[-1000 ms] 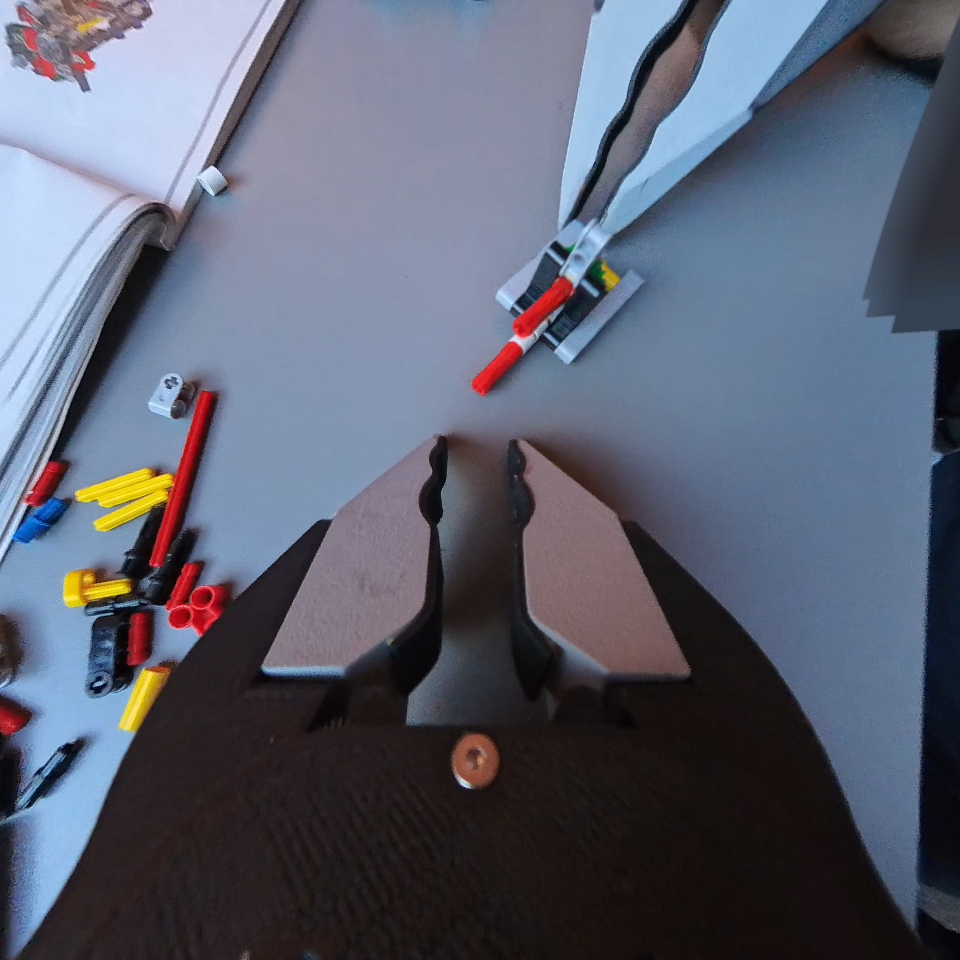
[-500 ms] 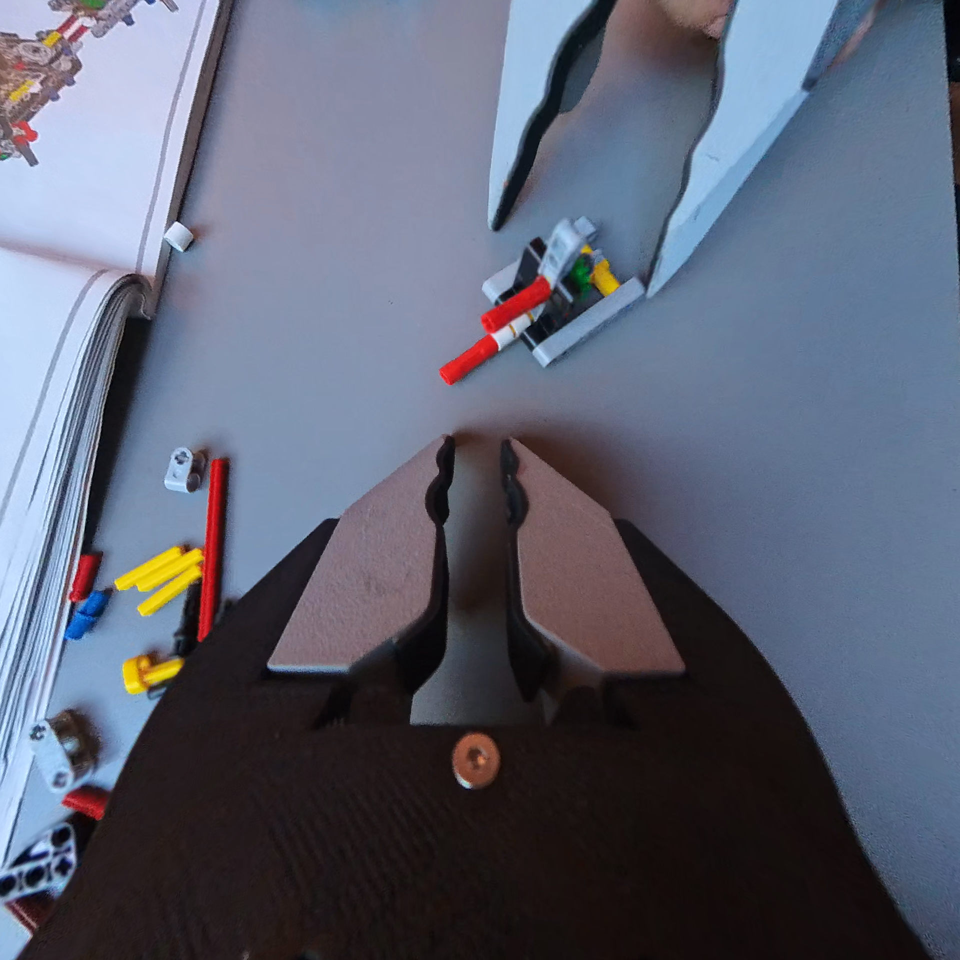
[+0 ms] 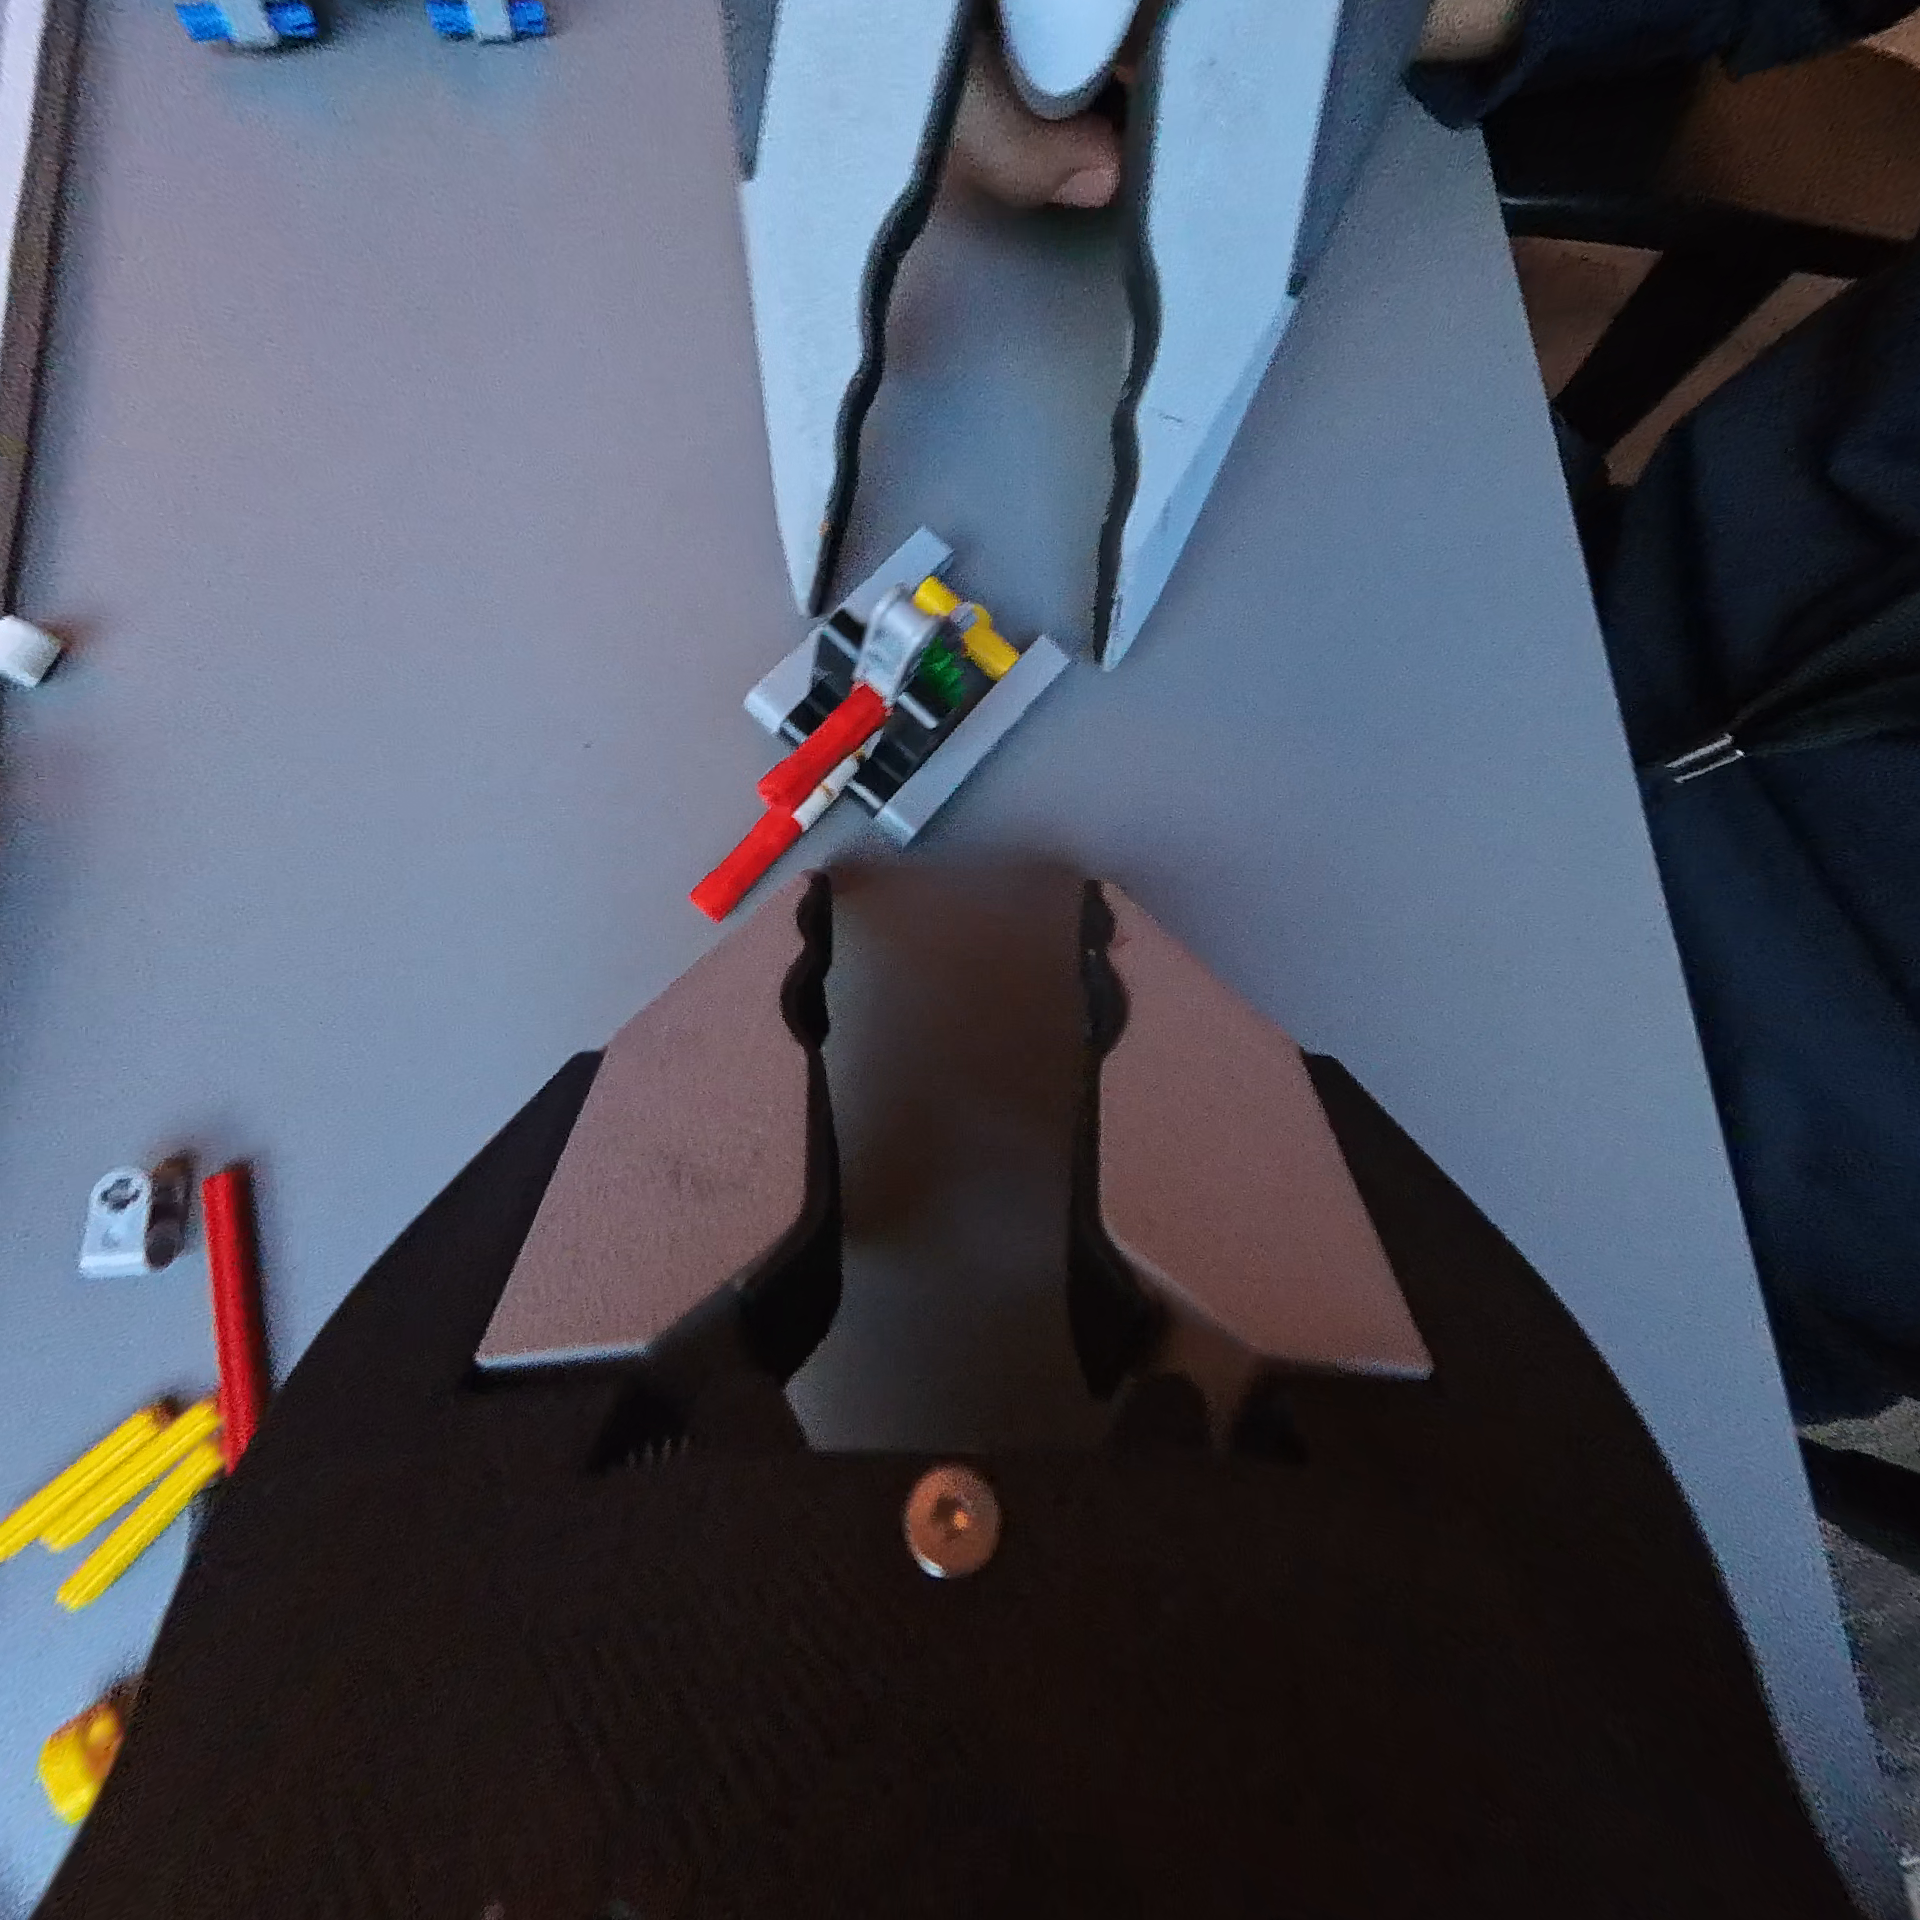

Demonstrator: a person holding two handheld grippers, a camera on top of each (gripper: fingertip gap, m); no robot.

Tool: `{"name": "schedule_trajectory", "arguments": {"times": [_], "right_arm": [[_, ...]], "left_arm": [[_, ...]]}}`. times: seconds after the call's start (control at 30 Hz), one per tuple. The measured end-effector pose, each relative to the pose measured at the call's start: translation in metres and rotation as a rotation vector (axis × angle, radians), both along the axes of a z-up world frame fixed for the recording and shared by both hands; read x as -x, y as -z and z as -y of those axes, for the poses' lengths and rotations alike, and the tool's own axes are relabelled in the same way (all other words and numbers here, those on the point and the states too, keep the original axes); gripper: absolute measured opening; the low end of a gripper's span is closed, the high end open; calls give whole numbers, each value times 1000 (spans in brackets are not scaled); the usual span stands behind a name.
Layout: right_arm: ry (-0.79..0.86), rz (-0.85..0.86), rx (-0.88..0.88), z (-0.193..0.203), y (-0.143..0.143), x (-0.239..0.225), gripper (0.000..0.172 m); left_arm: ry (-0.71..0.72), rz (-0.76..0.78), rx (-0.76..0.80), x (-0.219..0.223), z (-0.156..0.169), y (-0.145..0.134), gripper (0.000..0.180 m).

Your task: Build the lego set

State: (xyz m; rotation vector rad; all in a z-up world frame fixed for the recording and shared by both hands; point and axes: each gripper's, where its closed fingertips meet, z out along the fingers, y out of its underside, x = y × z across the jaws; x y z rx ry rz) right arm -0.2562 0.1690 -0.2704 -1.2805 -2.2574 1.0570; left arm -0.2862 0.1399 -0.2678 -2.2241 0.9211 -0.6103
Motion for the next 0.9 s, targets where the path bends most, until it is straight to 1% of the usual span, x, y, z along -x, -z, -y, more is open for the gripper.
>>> {"name": "schedule_trajectory", "arguments": {"times": [0.13,0.23,0.3,0.37,0.47,0.57,0.63,0.77,0.9], "right_arm": [[-48,-8,65,3,-6,-2,54],[-49,-87,76,-6,-19,-1,53],[27,-150,129,-23,-34,7,49],[92,-185,214,-39,-45,15,49],[184,-203,260,-60,-47,27,45],[294,-188,193,-83,-38,40,40],[346,-169,119,-94,-31,50,36],[348,-107,-12,-102,-18,76,32],[308,-99,-203,-110,-10,106,25]], "left_arm": [[69,-20,-19,-16,8,1,49],[96,-27,-51,-14,17,-2,47],[68,14,-72,-5,20,-9,45],[21,68,-97,5,18,-20,40],[-65,152,-171,15,6,-43,37],[-168,201,-258,28,-7,-60,37],[-256,194,-298,42,-15,-64,37],[-387,202,-328,68,-24,-69,35],[-495,179,-352,91,-27,-73,35]]}}
